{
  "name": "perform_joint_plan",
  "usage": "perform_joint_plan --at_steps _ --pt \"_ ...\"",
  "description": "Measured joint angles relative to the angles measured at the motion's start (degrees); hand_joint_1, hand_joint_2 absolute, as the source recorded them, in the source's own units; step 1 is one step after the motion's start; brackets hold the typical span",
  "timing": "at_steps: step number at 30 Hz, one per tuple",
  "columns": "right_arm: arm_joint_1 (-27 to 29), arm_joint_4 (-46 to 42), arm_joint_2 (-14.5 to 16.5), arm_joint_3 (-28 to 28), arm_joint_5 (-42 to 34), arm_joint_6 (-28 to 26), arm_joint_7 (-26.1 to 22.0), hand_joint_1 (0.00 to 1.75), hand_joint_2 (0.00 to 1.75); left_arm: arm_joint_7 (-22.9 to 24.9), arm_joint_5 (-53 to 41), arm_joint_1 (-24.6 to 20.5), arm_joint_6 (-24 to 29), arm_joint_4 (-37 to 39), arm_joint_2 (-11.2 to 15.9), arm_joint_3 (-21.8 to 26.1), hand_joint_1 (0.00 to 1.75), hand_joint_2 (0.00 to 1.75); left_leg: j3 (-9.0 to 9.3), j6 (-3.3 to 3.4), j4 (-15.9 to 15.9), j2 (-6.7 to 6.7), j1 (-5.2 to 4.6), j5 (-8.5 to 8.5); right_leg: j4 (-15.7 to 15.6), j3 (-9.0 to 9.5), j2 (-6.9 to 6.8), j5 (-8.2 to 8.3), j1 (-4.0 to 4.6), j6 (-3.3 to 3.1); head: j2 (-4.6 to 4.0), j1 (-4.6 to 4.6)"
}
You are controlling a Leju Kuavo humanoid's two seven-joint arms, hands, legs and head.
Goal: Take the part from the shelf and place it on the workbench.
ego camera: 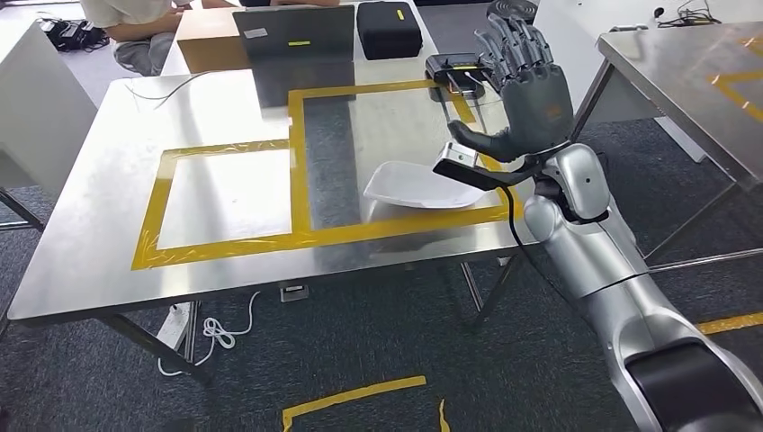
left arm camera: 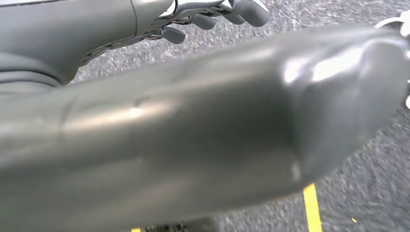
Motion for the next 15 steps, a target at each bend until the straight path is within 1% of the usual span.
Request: perform_joint_plan --at_steps 1,2,3,4,5,6,7,8,9,10,11,12,13,14,15 --pt "-0.28 -0.02 -0.35 0.00 -0.32 -0.14 -0.08 0.00 0.00 0.08 -0.32 0.00 0.02 -0.01 0.09 0.00 0.00 0.00 -0.76 0.17 0.02 0.04 -0.06 0.57 3.96 -1.23 0.00 -2.48 0.04 0.10 0.00 0.02" --pt "-0.43 -0.03 -0.67 0.01 -0.60 -0.33 -0.10 0.00 0.00 0.20 -0.73 0.01 0.02 0.00 0.16 0.00 0.00 0.00 -1.51 0.23 0.03 0.08 -0.13 1.13 7.28 -1.98 0.00 -3.94 0.08 0.15 0.00 0.02" --pt "-0.47 -0.09 -1.03 0.01 -0.85 -0.56 -0.07 0.00 0.00 0.40 -1.13 0.02 0.01 0.01 0.21 0.00 0.00 0.00 -2.24 0.25 0.06 0.09 -0.20 1.69 9.09 -1.93 0.00 -4.20 0.13 0.11 0.00 0.02" --pt "-0.47 -0.27 -1.42 0.01 -1.08 -0.76 0.02 0.00 0.00 0.61 -1.47 0.03 -0.03 0.01 0.27 0.00 0.00 0.00 -2.91 0.22 0.07 0.07 -0.26 2.23 8.80 -0.82 0.00 -3.34 0.19 -0.04 0.00 0.02" --pt "-0.51 -0.56 -1.80 0.00 -1.26 -0.91 0.14 0.00 0.00 0.81 -1.72 0.04 -0.07 0.02 0.33 0.00 0.00 0.00 -3.50 0.15 0.09 0.04 -0.31 2.74 6.33 1.37 0.00 -1.87 0.29 -0.30 0.00 0.03" --pt "-0.65 -1.00 -2.20 -0.01 -1.42 -1.01 0.28 0.00 0.00 1.03 -1.90 0.05 -0.12 0.02 0.39 0.00 0.00 0.00 -3.98 0.04 0.11 0.04 -0.33 3.23 2.26 4.34 0.01 -0.77 0.46 -0.72 0.00 0.03" --pt "-0.82 -1.52 -2.51 -0.02 -1.51 -1.05 0.45 0.00 0.00 1.19 -2.08 0.04 -0.16 0.02 0.45 -0.01 0.00 0.00 -4.38 -0.18 0.13 0.03 -0.40 3.69 -2.04 7.20 -0.01 -0.37 0.69 -1.14 0.00 0.01" --pt "-0.97 -2.05 -2.84 -0.07 -1.56 -1.11 0.62 0.00 0.00 1.35 -2.27 0.05 -0.21 0.02 0.55 -0.02 0.00 0.00 -4.60 -0.49 0.07 0.03 -0.41 4.14 -5.29 9.28 -0.02 -0.25 0.96 -1.54 0.00 0.03" --pt "-1.13 -2.50 -3.17 -0.13 -1.57 -1.14 0.79 0.00 0.00 1.61 -2.49 0.06 -0.31 0.02 0.68 -0.04 0.00 0.00 -4.70 -0.85 -0.01 0.05 -0.36 4.59 -7.33 10.43 -0.01 -0.49 1.22 -1.88 0.00 0.12" --pt "-1.22 -2.87 -3.45 -0.21 -1.58 -1.14 0.93 0.00 0.00 1.90 -2.73 0.08 -0.44 0.02 0.82 -0.08 0.00 0.00 -4.73 -1.24 -0.21 0.04 -0.31 5.05 -7.93 10.58 -0.01 -0.43 1.42 -2.15 0.00 0.20" --pt "-1.28 -3.17 -3.77 -0.33 -1.59 -1.09 1.02 0.00 0.00 2.25 -2.96 0.15 -0.70 0.03 1.04 -0.13 0.00 0.00 -4.74 -1.64 -0.46 0.04 -0.30 5.50 -8.06 10.38 -0.01 0.11 1.40 -2.46 0.00 0.29" --pt "-1.43 -3.40 -4.00 -0.42 -1.61 -0.95 1.05 0.00 0.00 2.68 -3.16 0.25 -1.14 0.04 1.22 -0.17 0.00 0.00 -4.95 -1.99 -0.42 0.01 -0.26 5.42 -8.37 10.16 -0.09 0.63 1.27 -2.78 0.00 0.36" --pt "-1.57 -3.62 -4.16 -0.51 -1.69 -0.79 1.07 0.00 0.00 3.12 -3.34 0.38 -1.73 0.07 1.42 -0.22 0.00 0.00 -5.35 -2.30 0.26 -0.01 -0.26 4.42 -8.63 9.82 -0.18 1.30 1.08 -3.19 0.00 0.30" --pt "-1.70 -3.82 -4.29 -0.62 -1.79 -0.62 1.09 0.00 0.00 3.53 -3.50 0.53 -2.47 0.10 1.66 -0.25 0.00 0.00 -6.05 -2.62 2.06 -0.02 -0.22 2.45 -8.88 9.35 -0.25 2.01 0.86 -3.52 0.00 0.24" --pt "-1.83 -3.98 -4.39 -0.70 -1.91 -0.45 1.10 0.00 0.00 3.96 -3.64 0.67 -3.24 0.13 1.93 -0.27 0.00 0.00 -6.97 -2.89 4.99 -0.03 -0.08 -0.26 -8.95 8.72 -0.30 2.64 0.78 -3.73 0.00 0.19"
